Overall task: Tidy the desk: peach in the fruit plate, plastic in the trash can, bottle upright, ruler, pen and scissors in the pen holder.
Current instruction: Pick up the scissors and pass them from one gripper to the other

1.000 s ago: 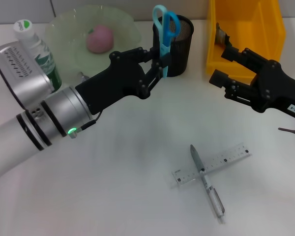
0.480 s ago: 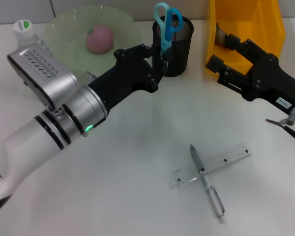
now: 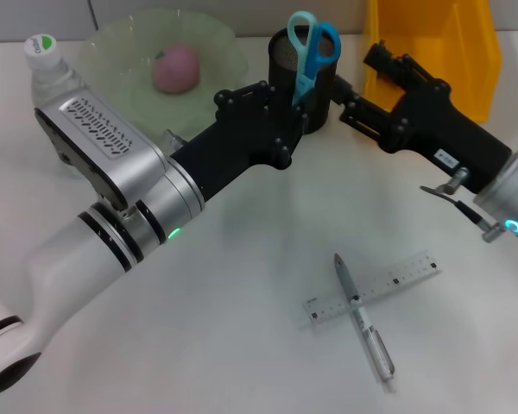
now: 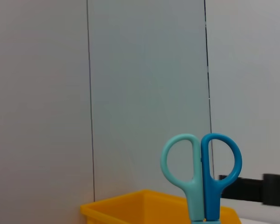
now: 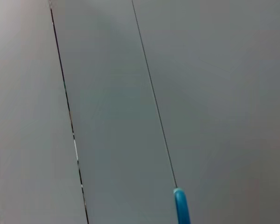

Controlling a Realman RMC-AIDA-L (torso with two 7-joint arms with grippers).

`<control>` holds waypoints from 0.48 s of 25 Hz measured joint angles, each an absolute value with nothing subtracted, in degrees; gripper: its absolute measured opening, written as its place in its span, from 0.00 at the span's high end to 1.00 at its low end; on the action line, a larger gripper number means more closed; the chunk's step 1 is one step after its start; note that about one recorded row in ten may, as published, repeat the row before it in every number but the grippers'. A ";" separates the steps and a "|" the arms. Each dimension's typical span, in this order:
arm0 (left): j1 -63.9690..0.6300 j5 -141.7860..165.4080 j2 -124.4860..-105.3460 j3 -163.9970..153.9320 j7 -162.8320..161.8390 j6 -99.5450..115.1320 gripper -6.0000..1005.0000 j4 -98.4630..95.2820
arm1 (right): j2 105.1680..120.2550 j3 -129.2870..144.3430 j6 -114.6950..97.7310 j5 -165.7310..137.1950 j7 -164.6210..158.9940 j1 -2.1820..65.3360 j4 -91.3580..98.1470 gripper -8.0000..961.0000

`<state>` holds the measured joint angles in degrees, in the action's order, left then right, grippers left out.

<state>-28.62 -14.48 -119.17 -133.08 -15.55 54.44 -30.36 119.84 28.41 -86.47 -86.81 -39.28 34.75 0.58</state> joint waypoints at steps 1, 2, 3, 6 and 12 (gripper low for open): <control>-28.49 -14.64 -119.17 -133.16 -15.03 53.85 0.76 -30.79 | 119.90 28.40 -85.98 -86.80 -38.58 35.23 -0.02 0.14; -28.49 -14.64 -119.17 -133.16 -15.03 53.85 0.76 -30.79 | 119.90 28.40 -85.98 -86.80 -38.58 35.23 -0.02 0.14; -28.49 -14.64 -119.17 -133.16 -15.03 53.85 0.76 -30.79 | 119.90 28.19 -85.75 -86.78 -37.68 35.58 -0.72 0.14; -29.02 -15.09 -119.17 -133.15 -14.92 51.58 0.76 -31.12 | 119.90 27.17 -85.25 -86.71 -34.45 36.43 -2.83 0.14; -29.22 -15.26 -119.18 -133.16 -14.63 50.87 0.76 -31.22 | 119.90 26.15 -83.77 -86.66 -31.38 37.62 -4.43 0.14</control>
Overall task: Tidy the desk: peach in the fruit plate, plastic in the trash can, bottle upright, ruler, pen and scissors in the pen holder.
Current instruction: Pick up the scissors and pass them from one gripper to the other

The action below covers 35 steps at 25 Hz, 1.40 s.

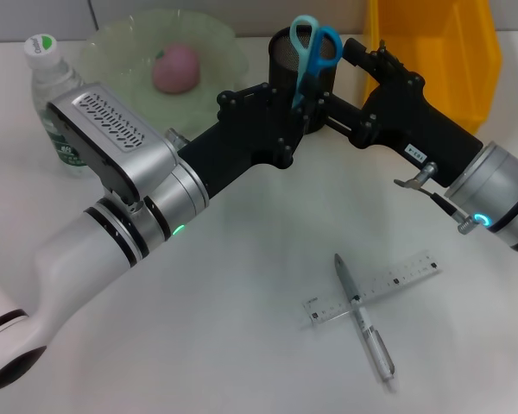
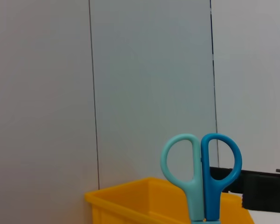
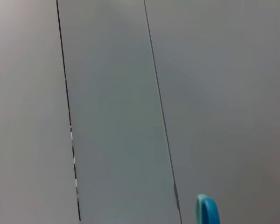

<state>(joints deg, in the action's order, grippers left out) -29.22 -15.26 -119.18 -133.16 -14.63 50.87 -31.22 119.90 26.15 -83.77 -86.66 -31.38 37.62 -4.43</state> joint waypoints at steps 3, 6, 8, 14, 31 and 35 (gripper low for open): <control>-29.25 -15.29 -119.17 -133.15 -13.93 50.84 0.76 -31.29 | 119.89 26.09 -83.11 -86.65 -31.08 37.89 -4.48 0.15; -29.25 -15.32 -119.17 -133.15 -12.86 50.81 0.76 -31.45 | 119.88 26.09 -82.66 -86.65 -31.05 38.14 -4.51 0.18; -29.16 -15.36 -119.17 -133.15 -11.68 50.76 0.76 -31.78 | 119.88 26.09 -82.57 -86.65 -31.04 38.21 -4.53 0.20; -29.16 -15.40 -119.17 -133.15 -11.18 50.63 0.76 -31.91 | 119.88 26.10 -82.65 -86.65 -31.08 38.23 -4.44 0.27; -29.02 -14.88 -119.17 -133.37 -8.29 50.62 0.76 -31.90 | 119.79 26.42 -82.38 -87.02 -32.17 38.50 -4.43 0.69; -29.03 -14.82 -119.17 -133.90 -7.83 50.62 0.76 -31.79 | 119.79 26.65 -81.38 -87.15 -32.55 38.69 -4.47 0.70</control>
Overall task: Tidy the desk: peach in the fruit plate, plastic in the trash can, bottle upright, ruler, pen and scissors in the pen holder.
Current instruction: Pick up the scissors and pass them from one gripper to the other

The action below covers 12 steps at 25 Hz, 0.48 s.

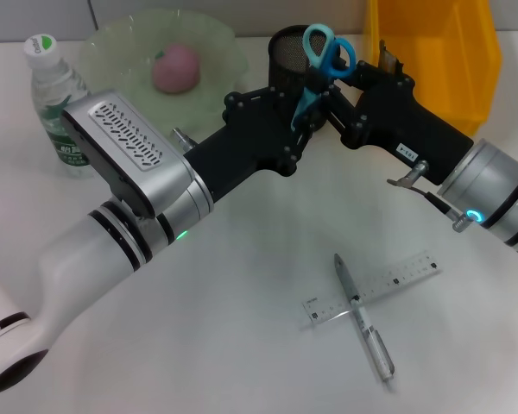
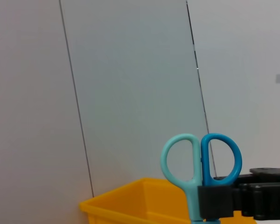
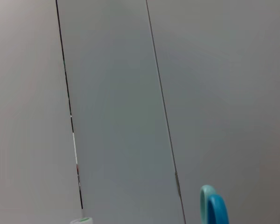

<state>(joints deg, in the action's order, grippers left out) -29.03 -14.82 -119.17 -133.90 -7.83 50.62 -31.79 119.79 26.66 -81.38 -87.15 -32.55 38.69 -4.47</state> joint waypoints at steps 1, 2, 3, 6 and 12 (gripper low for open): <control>-29.03 -14.82 -119.17 -133.90 -7.83 50.62 0.76 -31.79 | 119.77 26.71 -81.26 -87.20 -32.69 38.71 -4.49 0.71; -29.01 -14.80 -119.17 -133.95 -7.41 50.62 0.76 -31.79 | 119.75 26.74 -81.21 -87.25 -32.82 38.73 -4.51 0.72; -28.89 -14.77 -119.17 -134.01 -6.81 50.63 0.76 -31.78 | 119.75 26.76 -81.20 -87.27 -32.91 38.73 -4.53 0.72; -28.76 -14.77 -119.17 -134.20 -6.67 50.68 0.76 -31.79 | 119.73 26.96 -81.19 -87.55 -33.01 38.65 -4.58 0.74; -28.74 -14.78 -119.17 -134.57 -6.64 50.72 0.76 -31.82 | 119.75 26.93 -81.03 -88.16 -33.10 38.46 -4.57 0.78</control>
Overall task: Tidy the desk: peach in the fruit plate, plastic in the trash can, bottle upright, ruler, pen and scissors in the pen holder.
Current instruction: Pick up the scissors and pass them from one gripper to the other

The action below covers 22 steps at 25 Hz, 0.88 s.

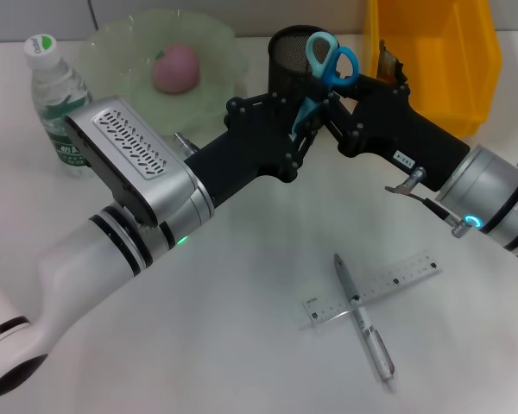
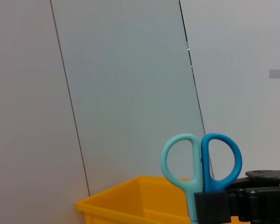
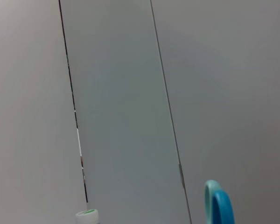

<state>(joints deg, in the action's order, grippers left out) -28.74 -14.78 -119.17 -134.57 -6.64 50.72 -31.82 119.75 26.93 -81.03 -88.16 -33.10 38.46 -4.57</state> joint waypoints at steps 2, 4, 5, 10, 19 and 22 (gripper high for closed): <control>-28.74 -14.85 -119.17 -134.61 -6.63 50.73 0.76 -31.82 | 119.77 26.86 -81.02 -88.17 -33.11 38.38 -4.57 0.79; -28.74 -14.89 -119.18 -134.61 -6.63 50.74 0.76 -31.82 | 119.78 26.84 -81.02 -88.17 -33.12 38.33 -4.57 0.79; -28.74 -14.99 -119.17 -134.61 -6.62 50.78 0.76 -31.82 | 119.79 26.85 -81.02 -88.17 -33.13 38.30 -4.57 0.79; -28.53 -15.17 -119.17 -134.64 -6.60 50.91 0.76 -31.82 | 119.80 26.80 -81.02 -88.17 -33.13 38.03 -4.54 0.80; -28.19 -15.17 -119.17 -134.77 -6.59 51.07 0.76 -31.91 | 119.80 26.82 -81.03 -88.17 -33.13 37.97 -4.56 0.81; -28.16 -15.17 -119.18 -134.77 -6.59 51.07 0.76 -31.91 | 119.80 26.81 -81.03 -88.16 -33.13 37.96 -4.57 0.81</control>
